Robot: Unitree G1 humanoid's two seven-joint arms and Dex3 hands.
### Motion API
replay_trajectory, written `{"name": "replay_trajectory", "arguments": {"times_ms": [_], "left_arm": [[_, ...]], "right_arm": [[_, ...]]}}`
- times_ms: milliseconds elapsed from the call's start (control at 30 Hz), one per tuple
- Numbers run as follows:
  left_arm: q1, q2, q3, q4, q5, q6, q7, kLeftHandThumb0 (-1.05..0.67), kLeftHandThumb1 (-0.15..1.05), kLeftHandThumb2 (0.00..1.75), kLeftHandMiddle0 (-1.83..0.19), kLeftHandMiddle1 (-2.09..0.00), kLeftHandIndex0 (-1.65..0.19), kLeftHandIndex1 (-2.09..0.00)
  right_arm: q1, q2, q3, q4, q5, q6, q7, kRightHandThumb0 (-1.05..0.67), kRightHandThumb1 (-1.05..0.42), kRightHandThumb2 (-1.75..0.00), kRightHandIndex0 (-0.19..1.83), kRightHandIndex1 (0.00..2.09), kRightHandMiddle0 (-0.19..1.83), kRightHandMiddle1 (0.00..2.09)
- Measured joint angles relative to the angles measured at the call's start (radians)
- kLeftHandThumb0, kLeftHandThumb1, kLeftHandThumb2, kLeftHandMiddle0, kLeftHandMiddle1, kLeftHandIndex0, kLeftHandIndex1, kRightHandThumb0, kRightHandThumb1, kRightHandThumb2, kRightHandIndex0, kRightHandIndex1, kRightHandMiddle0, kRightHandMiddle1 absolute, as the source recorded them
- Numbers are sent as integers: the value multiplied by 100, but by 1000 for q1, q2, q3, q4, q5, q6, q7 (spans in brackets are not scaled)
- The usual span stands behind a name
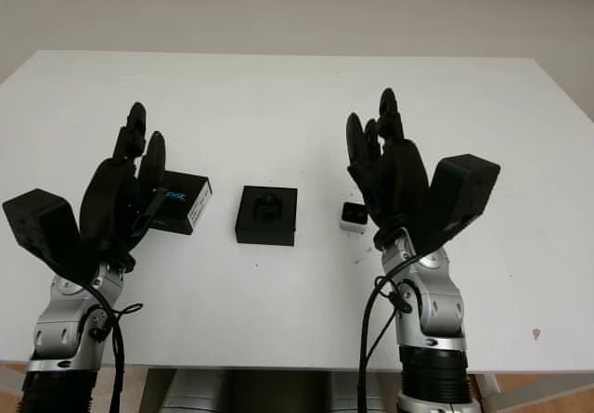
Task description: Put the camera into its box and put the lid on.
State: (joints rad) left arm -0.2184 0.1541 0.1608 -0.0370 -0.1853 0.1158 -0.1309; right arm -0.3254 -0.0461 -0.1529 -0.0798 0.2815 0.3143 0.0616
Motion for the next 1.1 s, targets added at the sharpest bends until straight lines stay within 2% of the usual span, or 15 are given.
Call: {"name": "replay_trajectory", "arguments": {"times_ms": [300,400,467,567,667,867,1100], "left_arm": [[0,0,0,5,2,-4,0,-69,105,55,16,-6,18,-5],[0,0,-1,16,3,-15,0,-69,105,56,15,-6,18,-5],[0,0,-2,19,5,-19,0,-69,105,57,16,-6,19,-5],[0,0,-2,18,5,-20,0,-69,105,56,17,-5,19,-5],[1,0,-1,13,3,-20,0,-70,105,56,17,-5,19,-4],[3,-1,-1,4,2,-21,-3,-68,105,56,18,-5,19,-3],[6,-5,-2,4,3,-21,-3,-68,105,56,17,-6,18,-4]], "right_arm": [[0,-1,1,10,-4,0,1,-46,-105,-45,-19,0,-19,0],[0,-7,3,14,-26,-1,-1,-47,-105,-34,-19,0,-19,1],[0,-20,7,16,-57,-11,-1,-48,-104,-19,-8,6,-9,6],[0,-87,22,37,-152,-54,0,-45,-99,-8,9,15,6,13],[0,-172,22,87,-214,-136,47,-45,-95,-5,15,17,13,16],[0,-378,20,189,-261,-257,238,-43,-86,-3,12,14,15,14],[1,-501,47,246,-358,-303,306,-49,-80,-4,11,10,21,12]]}}
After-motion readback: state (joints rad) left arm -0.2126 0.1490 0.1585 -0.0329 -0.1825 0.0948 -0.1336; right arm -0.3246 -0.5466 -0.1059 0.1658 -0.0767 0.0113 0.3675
